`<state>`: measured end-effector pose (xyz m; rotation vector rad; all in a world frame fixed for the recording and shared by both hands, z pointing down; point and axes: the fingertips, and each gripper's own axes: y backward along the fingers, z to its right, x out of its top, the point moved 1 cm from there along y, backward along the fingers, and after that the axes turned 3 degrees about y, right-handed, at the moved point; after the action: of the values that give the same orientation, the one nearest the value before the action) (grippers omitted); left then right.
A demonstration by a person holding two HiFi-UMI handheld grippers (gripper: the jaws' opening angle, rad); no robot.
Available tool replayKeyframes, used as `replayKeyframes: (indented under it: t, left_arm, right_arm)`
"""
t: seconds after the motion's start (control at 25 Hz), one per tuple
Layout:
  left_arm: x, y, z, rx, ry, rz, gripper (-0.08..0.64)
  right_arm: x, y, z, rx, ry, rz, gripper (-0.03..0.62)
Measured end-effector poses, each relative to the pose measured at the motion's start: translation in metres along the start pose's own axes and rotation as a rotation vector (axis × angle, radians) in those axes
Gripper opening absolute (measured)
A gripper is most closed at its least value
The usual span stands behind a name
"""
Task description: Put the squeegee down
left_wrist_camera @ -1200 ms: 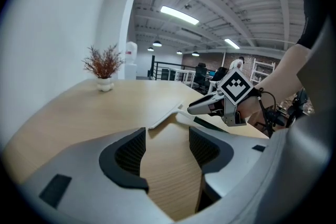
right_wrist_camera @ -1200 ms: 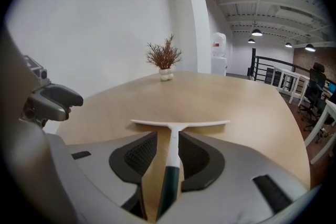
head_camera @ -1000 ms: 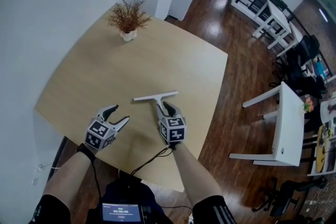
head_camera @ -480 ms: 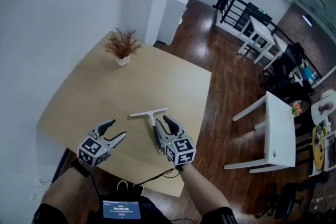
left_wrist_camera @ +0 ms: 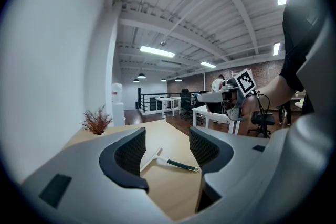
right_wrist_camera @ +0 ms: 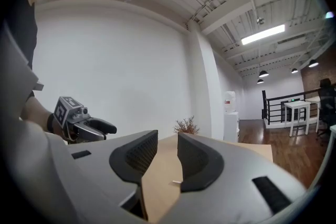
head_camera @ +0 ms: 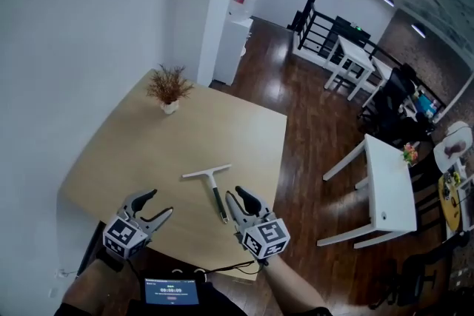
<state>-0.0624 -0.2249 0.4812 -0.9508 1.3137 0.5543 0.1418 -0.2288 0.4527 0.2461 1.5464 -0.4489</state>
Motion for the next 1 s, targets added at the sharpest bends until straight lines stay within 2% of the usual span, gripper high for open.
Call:
replayKeyframes:
  t: [0.28,0.76,1.0]
  left_arm:
    - [0.002,0.034,0.009,0.030,0.022,0.022,0.267]
    - [-0.001,0.056,0.022,0.040,0.047,0.039,0.267]
    - [-0.007,0.060,0.026,0.035,0.039,0.035,0.267]
  right_arm:
    - [-0.005,0.045,-0.010,-0.035,-0.103,0.022,0.154]
    - [-0.008,0.075,-0.025,-0.071,-0.112,-0.007,0.124]
    - [-0.005,0.073,-0.038,-0.049,-0.096,-0.008,0.123]
